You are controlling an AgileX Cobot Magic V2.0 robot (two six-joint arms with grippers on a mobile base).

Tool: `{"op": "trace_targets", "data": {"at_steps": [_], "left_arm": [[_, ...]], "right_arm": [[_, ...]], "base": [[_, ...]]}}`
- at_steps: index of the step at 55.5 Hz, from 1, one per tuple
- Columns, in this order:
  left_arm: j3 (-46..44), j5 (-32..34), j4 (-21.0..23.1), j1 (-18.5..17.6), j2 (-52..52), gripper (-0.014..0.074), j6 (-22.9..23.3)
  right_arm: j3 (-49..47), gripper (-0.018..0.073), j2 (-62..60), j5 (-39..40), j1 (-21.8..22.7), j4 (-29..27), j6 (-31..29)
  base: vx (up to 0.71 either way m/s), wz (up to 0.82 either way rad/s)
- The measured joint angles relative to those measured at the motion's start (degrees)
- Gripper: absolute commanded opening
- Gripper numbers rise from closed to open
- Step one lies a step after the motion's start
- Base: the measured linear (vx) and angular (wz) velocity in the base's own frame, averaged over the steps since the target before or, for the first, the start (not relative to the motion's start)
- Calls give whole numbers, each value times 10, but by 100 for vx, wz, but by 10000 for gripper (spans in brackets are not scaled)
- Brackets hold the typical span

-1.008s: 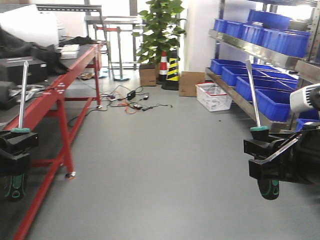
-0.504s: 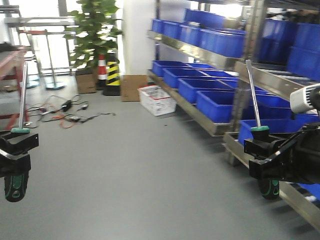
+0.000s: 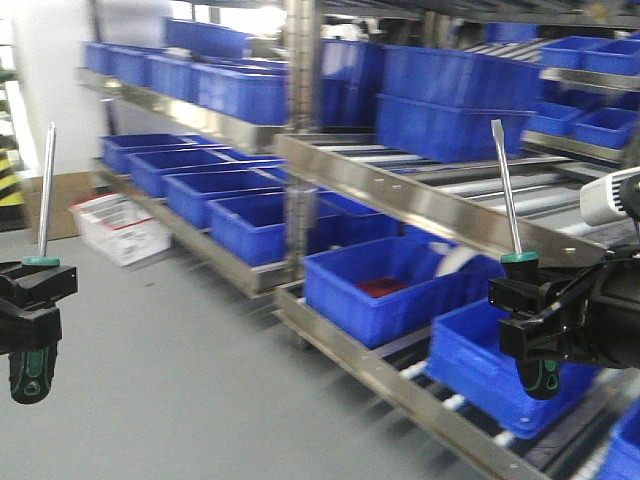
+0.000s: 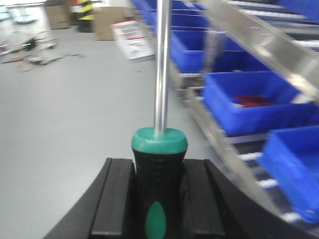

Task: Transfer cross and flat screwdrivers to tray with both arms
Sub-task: 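Hold both screwdrivers while driving along the shelves of blue bins, then drive up to the grey metal tray beside the large blue bin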

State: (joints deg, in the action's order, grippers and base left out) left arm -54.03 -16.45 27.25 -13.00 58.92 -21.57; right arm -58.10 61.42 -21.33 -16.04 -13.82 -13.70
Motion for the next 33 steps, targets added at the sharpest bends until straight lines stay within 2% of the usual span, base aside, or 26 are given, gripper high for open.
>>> {"op": "trace_targets", "data": {"at_steps": [33], "left_arm": [[0,0,0,0,0,-3,0]], "right_arm": [[0,-8,0,0,0,0,0]], "base": [[41,-74]]}}
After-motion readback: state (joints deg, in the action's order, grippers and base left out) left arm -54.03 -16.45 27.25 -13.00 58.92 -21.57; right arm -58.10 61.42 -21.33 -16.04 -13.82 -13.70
